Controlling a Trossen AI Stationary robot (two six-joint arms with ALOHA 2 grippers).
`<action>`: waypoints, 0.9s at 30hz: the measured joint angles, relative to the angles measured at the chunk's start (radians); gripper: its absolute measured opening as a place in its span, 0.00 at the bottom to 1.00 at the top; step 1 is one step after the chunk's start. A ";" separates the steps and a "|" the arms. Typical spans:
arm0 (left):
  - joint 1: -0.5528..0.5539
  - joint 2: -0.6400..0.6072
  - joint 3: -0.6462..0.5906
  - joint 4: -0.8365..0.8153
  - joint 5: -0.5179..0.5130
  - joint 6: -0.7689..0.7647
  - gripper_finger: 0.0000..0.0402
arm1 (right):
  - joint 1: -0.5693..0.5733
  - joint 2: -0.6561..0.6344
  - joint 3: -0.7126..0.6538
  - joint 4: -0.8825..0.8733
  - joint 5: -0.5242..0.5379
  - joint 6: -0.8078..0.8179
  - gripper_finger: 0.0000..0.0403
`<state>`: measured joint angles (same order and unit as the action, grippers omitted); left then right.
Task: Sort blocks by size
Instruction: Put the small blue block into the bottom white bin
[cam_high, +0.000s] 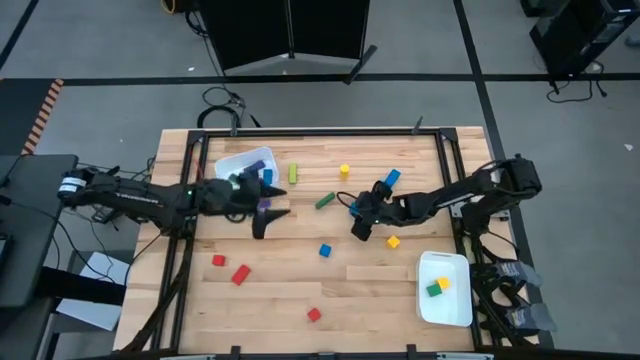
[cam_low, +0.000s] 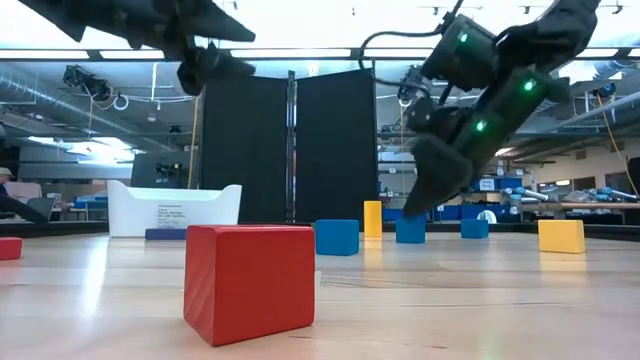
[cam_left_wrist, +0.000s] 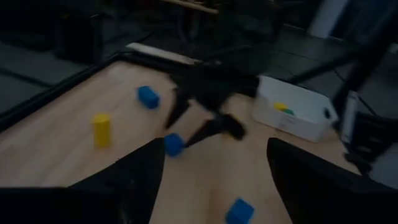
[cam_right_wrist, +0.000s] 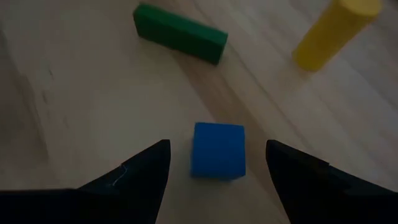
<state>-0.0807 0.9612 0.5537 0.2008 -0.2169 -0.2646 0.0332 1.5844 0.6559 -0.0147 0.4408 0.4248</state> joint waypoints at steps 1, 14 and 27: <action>-0.028 0.012 0.000 0.014 -0.009 0.008 0.72 | -0.006 0.013 0.000 0.000 -0.004 -0.008 0.68; -0.210 0.364 0.000 0.369 -0.060 0.025 0.71 | -0.038 0.114 0.000 0.107 -0.058 -0.061 0.46; -0.234 0.662 0.087 0.496 -0.051 -0.005 0.71 | 0.134 -0.224 -0.001 -0.075 -0.060 -0.135 0.35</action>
<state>-0.3149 1.6228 0.6406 0.6968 -0.2678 -0.2692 0.1677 1.3604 0.6554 -0.0892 0.3804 0.2897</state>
